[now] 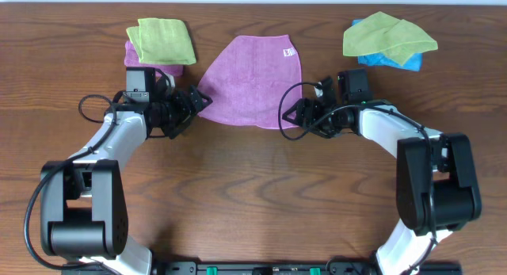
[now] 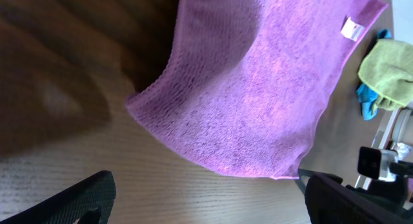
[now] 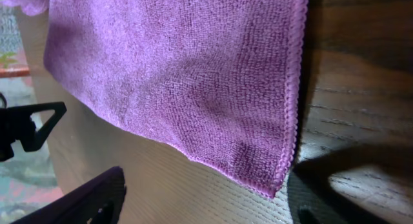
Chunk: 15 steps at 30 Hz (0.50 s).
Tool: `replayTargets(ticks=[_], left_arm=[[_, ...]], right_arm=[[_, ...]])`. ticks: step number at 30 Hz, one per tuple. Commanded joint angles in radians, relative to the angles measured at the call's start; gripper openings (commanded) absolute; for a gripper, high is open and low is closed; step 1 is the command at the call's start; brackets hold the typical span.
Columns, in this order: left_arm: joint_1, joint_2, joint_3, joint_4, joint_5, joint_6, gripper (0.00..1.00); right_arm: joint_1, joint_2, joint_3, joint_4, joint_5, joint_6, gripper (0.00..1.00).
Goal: Fold the cloth
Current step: 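Grasp the cloth's left and right edges with both grippers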
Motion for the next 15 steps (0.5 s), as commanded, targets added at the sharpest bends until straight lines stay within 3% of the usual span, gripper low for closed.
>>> replayTargets(ticks=[1, 4, 11, 15], left_arm=[[-0.003, 0.007, 0.013, 0.016, -0.008, -0.025, 0.95], [-0.003, 0.007, 0.013, 0.017, -0.006, -0.024, 0.95], [-0.003, 0.007, 0.013, 0.017, 0.0, -0.024, 0.95], [-0.003, 0.007, 0.013, 0.016, 0.001, -0.024, 0.95]], right_arm=[[0.023, 0.04, -0.006, 0.007, 0.028, 0.033, 0.71], [0.032, 0.067, -0.006, 0.028, 0.043, 0.037, 0.59], [0.032, 0.083, -0.006, 0.058, 0.15, 0.024, 0.01], [0.012, 0.068, -0.006, 0.063, 0.127, 0.019, 0.01]])
